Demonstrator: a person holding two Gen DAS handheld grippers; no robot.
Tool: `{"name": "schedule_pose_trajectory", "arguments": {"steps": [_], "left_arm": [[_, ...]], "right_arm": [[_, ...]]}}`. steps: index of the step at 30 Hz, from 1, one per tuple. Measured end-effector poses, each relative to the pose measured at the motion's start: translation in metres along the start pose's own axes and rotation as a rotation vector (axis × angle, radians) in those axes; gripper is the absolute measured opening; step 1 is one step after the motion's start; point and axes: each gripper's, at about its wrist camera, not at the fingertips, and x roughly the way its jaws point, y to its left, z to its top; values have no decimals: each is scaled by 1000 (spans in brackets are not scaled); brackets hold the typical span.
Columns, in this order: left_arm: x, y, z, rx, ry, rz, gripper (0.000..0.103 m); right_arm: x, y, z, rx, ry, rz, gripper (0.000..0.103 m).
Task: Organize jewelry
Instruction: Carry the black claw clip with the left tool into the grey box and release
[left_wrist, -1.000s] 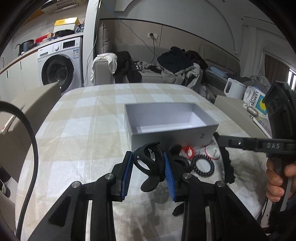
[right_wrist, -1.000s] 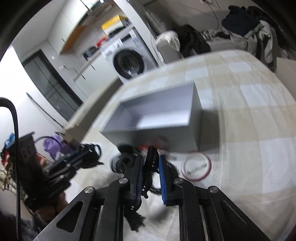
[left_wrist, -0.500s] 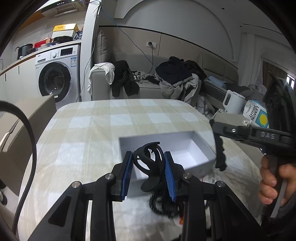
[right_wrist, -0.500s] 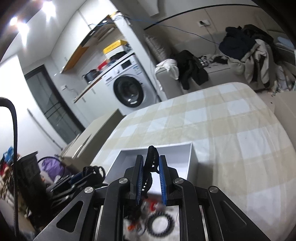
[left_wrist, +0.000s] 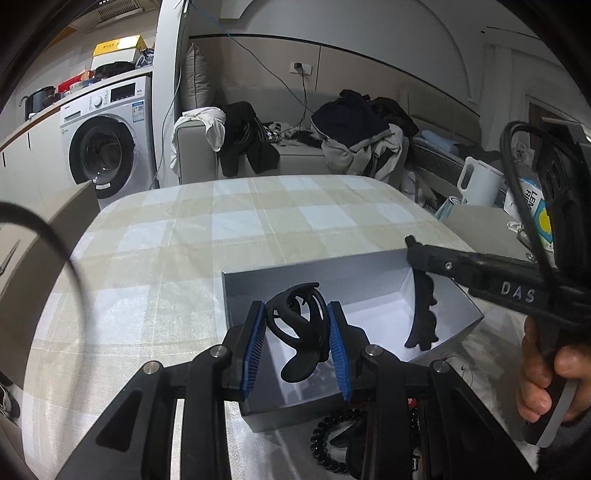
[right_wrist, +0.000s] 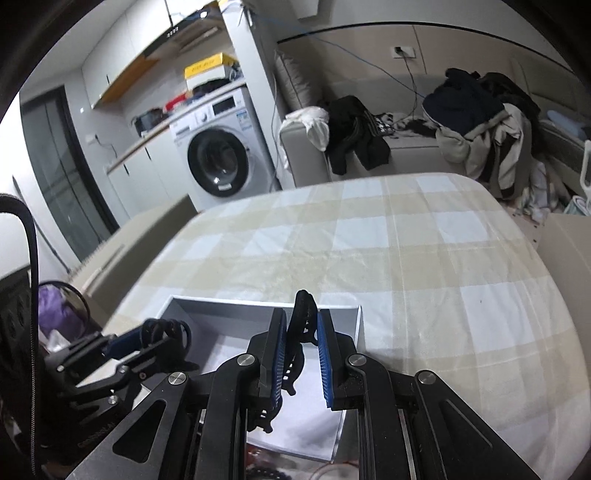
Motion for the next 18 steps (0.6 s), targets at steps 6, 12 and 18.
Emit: {"name": "schedule_pose_trajectory", "arguments": {"steps": [6, 12, 18], "left_arm": [[-2, 0, 1, -10, 15, 2, 28], [-18, -3, 1, -1, -5, 18, 29], [-46, -8, 0, 29, -47, 42, 70]], "right_arm": [[9, 2, -5, -21, 65, 18, 16], [-13, 3, -5, -33, 34, 79, 37], [-48, -4, -12, -48, 2, 88, 80]]}}
